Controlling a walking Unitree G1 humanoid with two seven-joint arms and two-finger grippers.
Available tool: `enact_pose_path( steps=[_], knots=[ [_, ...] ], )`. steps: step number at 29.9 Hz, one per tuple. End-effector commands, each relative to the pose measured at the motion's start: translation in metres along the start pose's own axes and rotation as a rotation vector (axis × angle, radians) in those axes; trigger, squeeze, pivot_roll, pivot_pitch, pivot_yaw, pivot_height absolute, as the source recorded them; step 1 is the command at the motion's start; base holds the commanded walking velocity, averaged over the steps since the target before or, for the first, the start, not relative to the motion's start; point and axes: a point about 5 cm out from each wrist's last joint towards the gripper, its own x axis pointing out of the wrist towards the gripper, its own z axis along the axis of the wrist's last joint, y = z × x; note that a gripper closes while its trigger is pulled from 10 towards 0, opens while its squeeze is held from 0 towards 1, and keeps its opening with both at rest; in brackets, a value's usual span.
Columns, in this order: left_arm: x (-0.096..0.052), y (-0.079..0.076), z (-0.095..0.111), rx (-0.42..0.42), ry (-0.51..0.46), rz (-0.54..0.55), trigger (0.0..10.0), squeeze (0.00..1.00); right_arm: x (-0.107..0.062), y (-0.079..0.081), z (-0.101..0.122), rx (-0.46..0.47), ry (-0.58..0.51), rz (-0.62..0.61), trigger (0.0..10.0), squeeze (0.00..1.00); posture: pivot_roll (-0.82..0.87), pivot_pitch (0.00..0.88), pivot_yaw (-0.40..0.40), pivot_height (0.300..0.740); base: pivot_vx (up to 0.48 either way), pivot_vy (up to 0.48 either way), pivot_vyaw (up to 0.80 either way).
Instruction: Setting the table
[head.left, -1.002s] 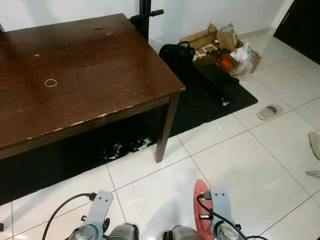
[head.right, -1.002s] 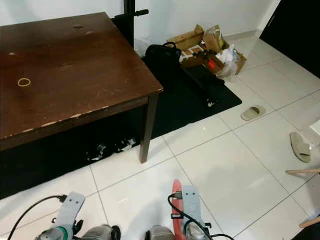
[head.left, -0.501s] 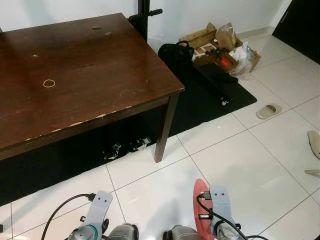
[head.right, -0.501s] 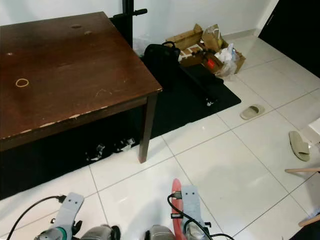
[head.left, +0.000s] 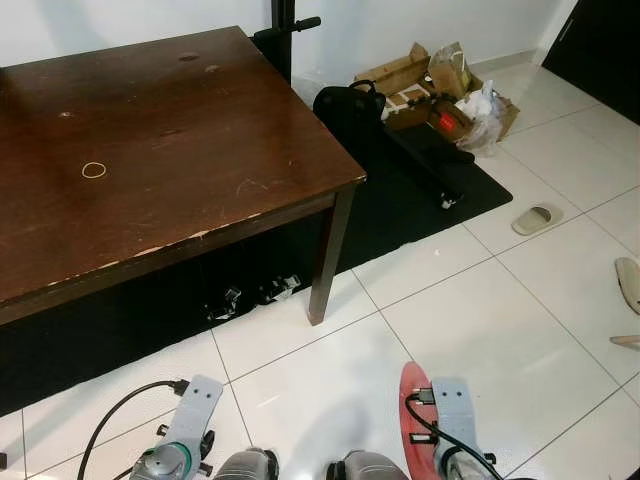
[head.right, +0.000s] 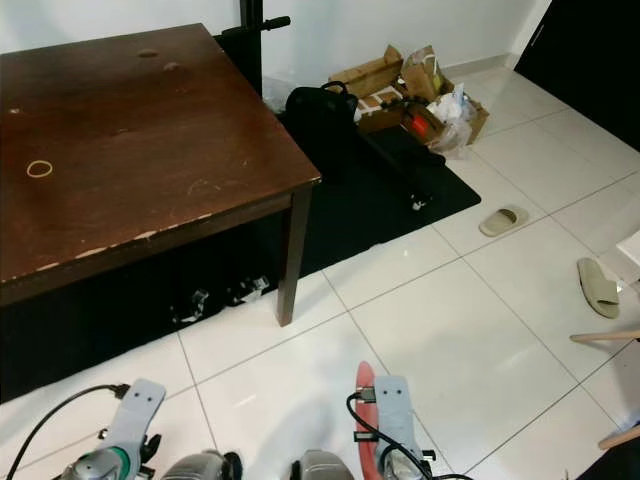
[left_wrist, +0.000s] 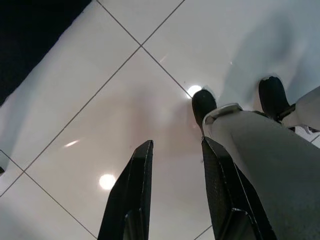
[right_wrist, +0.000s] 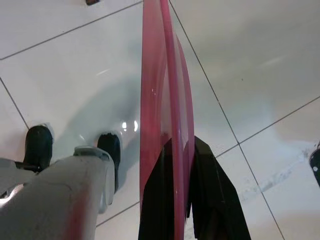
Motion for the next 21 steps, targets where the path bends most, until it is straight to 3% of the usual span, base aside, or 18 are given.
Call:
enact_pose_path(
  steps=[1, 21],
  knots=[
    [0.000, -0.002, -0.002, 0.005, 0.007, -0.008, 10.0, 0.00, -0.001, 0.003, -0.001, 0.013, -0.003, 0.004, 10.0, 0.00, -0.07, 0.000, 0.021, 0.740, 0.000, 0.000, 0.00],
    [0.002, -0.003, 0.008, 0.012, -0.024, -0.016, 10.0, 0.00, 0.000, 0.013, 0.002, 0.009, -0.010, 0.031, 10.0, 0.00, -0.07, 0.000, 0.027, 0.740, 0.000, 0.000, 0.00]
  ],
)
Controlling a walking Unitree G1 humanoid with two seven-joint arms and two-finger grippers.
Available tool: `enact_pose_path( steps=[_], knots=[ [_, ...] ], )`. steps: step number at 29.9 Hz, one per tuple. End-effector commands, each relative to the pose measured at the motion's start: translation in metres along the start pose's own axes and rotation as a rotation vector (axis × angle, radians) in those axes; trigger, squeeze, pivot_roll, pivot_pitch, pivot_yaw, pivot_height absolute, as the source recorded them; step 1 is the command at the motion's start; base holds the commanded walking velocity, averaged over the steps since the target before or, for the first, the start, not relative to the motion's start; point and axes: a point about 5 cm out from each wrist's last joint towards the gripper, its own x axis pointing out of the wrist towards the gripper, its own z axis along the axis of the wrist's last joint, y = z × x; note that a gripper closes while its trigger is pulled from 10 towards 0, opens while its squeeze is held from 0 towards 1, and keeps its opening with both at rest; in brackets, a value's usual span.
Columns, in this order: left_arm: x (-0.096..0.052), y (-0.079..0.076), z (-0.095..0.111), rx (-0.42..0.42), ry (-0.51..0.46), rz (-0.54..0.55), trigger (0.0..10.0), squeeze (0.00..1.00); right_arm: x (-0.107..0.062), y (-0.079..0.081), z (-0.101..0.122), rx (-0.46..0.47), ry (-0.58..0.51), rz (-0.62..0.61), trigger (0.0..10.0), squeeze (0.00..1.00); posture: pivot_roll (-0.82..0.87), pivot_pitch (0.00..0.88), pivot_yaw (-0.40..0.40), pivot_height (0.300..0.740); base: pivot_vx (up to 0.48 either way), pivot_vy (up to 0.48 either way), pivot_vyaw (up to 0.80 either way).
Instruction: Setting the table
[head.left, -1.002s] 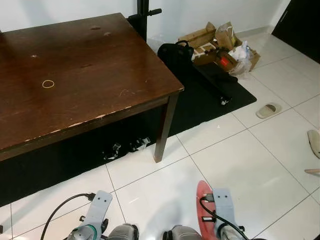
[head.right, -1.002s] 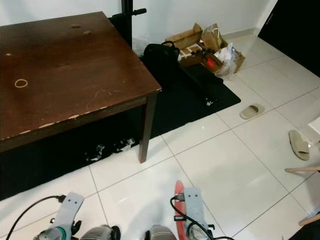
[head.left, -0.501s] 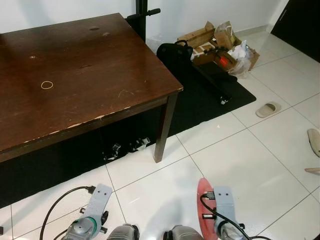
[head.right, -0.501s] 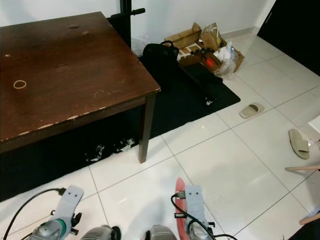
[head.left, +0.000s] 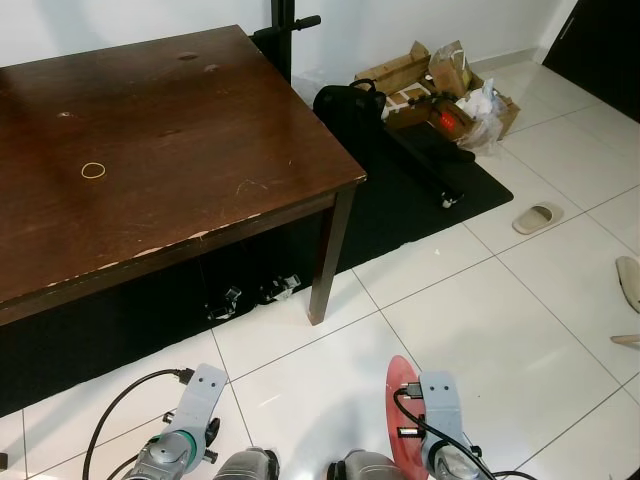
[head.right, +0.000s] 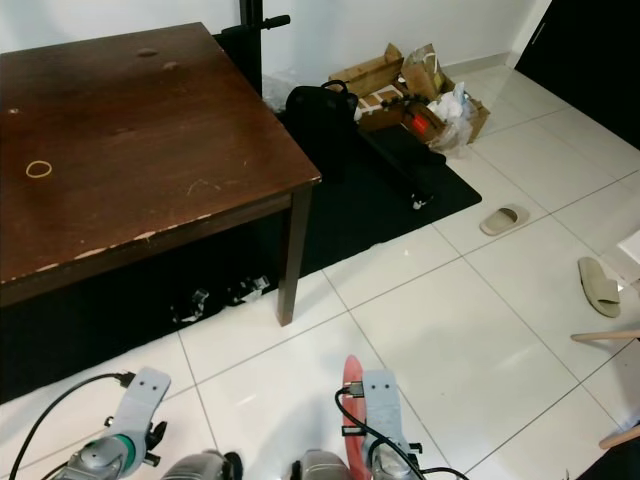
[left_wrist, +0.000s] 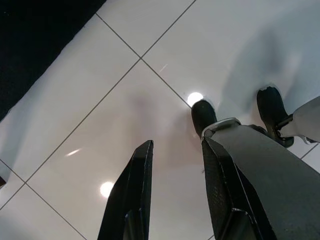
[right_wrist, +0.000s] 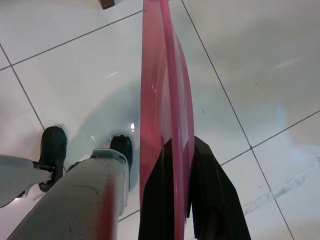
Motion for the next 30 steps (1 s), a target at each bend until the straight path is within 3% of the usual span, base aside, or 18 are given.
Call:
enact_pose_path(
  steps=[1, 30],
  knots=[
    [-0.0003, -0.0010, -0.0016, 0.006, 0.004, -0.008, 10.0, 0.00, -0.0002, -0.0010, -0.0004, 0.005, -0.002, -0.006, 10.0, 0.00, -0.07, 0.000, 0.027, 0.740, 0.000, 0.000, 0.00],
    [-0.0002, -0.0048, -0.0039, 0.016, 0.019, -0.018, 10.0, 0.00, 0.0016, -0.0032, 0.0050, 0.007, -0.015, -0.012, 10.0, 0.00, -0.08, 0.000, 0.026, 0.740, 0.000, 0.000, 0.00]
  ],
)
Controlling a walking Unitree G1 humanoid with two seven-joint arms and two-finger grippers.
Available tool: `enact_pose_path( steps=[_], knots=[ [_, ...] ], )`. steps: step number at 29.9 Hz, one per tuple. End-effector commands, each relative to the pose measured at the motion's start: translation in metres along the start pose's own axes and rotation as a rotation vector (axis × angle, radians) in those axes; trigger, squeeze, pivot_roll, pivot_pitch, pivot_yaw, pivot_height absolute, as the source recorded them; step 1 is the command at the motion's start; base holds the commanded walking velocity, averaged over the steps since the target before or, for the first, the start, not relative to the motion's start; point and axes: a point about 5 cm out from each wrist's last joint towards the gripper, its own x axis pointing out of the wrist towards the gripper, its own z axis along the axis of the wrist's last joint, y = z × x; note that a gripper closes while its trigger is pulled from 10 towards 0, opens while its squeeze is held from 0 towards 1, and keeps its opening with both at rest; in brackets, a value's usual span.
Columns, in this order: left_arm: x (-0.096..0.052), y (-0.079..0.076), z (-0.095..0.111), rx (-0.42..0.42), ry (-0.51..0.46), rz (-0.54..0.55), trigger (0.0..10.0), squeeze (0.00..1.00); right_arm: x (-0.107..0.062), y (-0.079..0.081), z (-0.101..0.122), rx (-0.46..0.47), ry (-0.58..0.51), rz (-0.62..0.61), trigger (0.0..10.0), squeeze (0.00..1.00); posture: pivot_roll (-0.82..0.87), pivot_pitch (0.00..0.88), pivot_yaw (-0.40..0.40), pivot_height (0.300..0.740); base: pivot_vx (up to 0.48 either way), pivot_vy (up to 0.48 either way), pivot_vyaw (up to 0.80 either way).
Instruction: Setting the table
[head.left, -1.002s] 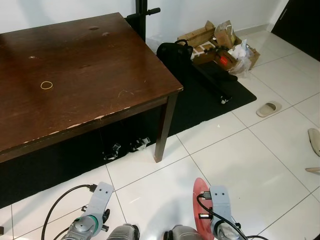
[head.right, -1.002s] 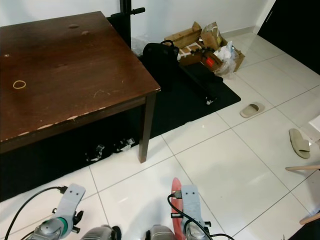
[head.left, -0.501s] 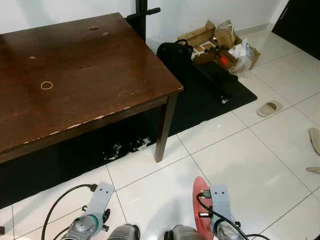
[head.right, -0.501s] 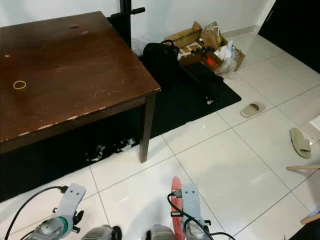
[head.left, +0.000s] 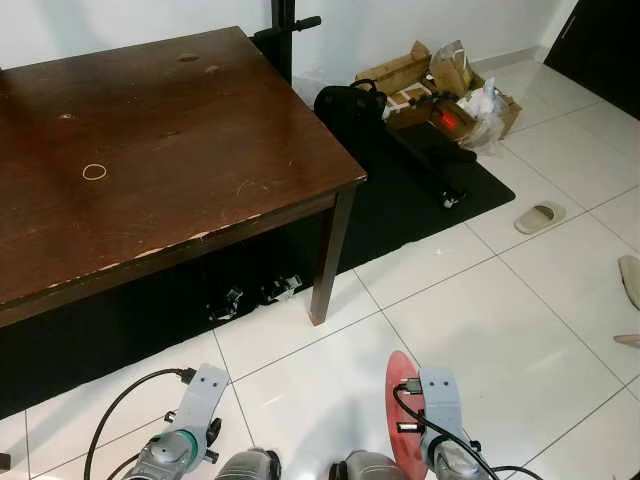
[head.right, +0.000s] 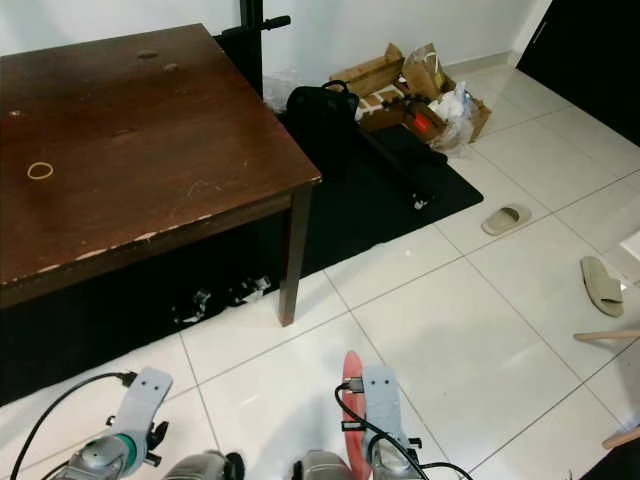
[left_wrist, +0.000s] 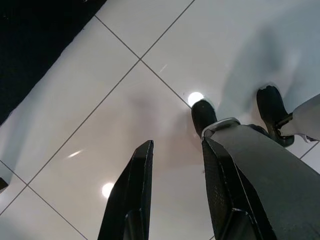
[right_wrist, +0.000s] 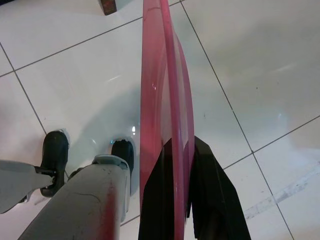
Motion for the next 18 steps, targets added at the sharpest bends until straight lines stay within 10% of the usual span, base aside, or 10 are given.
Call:
enact_pose_path(
  steps=[1, 18],
  knots=[
    [-0.0006, -0.0027, -0.0049, 0.007, 0.021, -0.006, 10.0, 0.00, -0.0001, -0.0030, -0.0002, 0.007, -0.003, -0.012, 10.0, 0.00, -0.08, 0.000, 0.026, 0.740, 0.000, 0.000, 0.00],
    [0.0002, -0.0029, -0.0006, 0.004, 0.002, -0.006, 10.0, 0.00, 0.0003, -0.0013, 0.0010, 0.004, -0.005, -0.008, 10.0, 0.00, -0.08, 0.000, 0.023, 0.740, 0.000, 0.000, 0.00]
  ],
)
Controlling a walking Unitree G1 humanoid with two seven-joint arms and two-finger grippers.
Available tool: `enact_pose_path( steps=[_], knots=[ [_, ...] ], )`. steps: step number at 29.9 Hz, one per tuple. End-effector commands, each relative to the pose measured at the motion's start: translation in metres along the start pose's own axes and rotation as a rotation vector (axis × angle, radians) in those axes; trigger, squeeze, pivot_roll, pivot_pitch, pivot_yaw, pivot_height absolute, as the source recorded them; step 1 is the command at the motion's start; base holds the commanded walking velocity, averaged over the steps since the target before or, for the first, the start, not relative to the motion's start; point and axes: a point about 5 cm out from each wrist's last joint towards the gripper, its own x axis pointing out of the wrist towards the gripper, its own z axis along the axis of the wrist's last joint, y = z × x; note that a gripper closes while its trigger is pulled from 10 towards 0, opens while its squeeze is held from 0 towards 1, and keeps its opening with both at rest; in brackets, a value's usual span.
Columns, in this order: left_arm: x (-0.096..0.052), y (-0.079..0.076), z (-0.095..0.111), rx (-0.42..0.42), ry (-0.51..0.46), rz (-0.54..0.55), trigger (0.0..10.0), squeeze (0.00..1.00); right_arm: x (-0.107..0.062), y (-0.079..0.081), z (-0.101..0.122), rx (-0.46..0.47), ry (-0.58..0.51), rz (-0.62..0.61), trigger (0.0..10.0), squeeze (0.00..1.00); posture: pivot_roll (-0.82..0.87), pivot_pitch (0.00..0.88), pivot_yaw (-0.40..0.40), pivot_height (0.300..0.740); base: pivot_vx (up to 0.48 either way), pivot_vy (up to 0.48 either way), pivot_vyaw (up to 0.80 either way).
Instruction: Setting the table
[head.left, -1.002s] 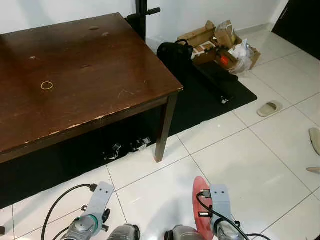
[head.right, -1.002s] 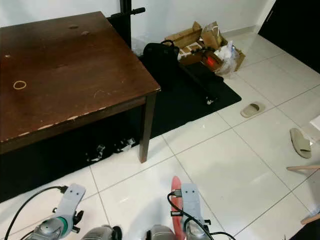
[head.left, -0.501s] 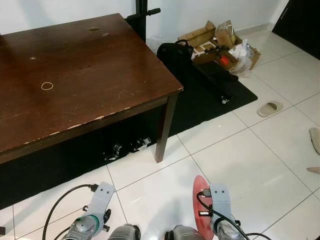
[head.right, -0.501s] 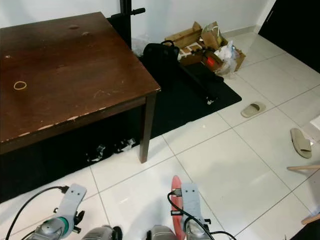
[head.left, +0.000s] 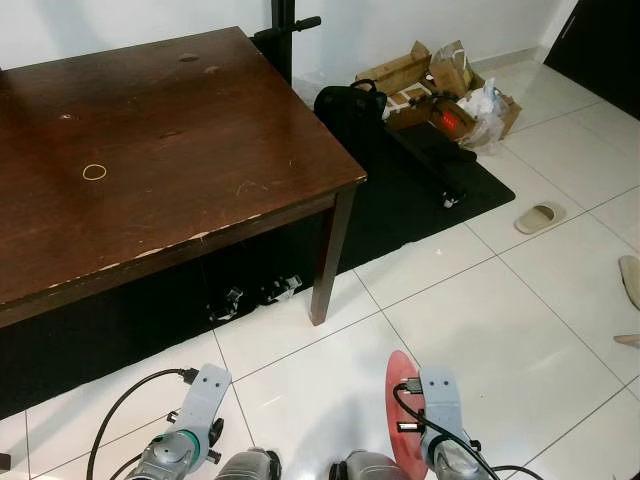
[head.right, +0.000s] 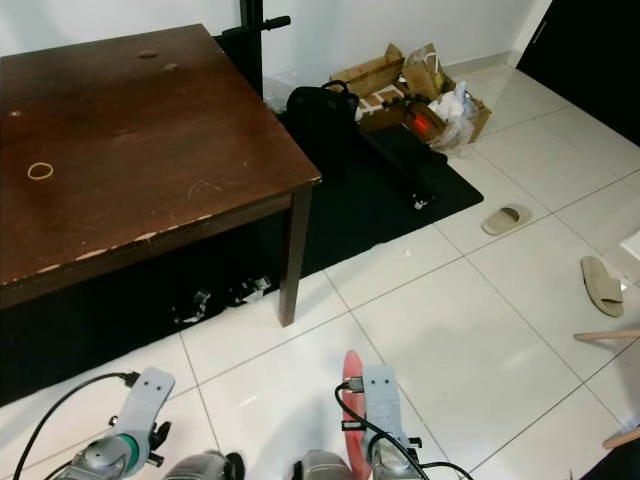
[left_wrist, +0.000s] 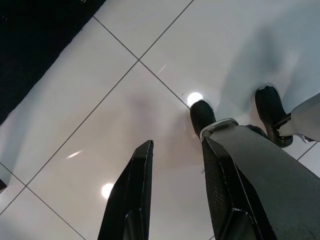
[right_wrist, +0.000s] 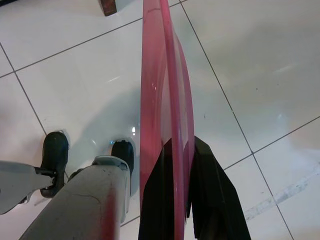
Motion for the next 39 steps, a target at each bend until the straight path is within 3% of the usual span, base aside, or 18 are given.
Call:
enact_pose_path(
  steps=[1, 39],
  knots=[
    [-0.0001, -0.0012, -0.0011, 0.005, 0.003, -0.005, 10.0, 0.00, -0.0001, -0.0014, -0.0002, 0.004, -0.002, -0.008, 10.0, 0.00, -0.08, 0.000, 0.023, 0.740, 0.000, 0.000, 0.00],
    [0.0015, -0.0021, 0.0061, 0.005, -0.017, -0.012, 10.0, 0.00, 0.0000, -0.0006, -0.0002, 0.002, 0.000, -0.009, 10.0, 0.00, -0.08, 0.000, 0.023, 0.740, 0.000, 0.000, 0.00]
  ],
)
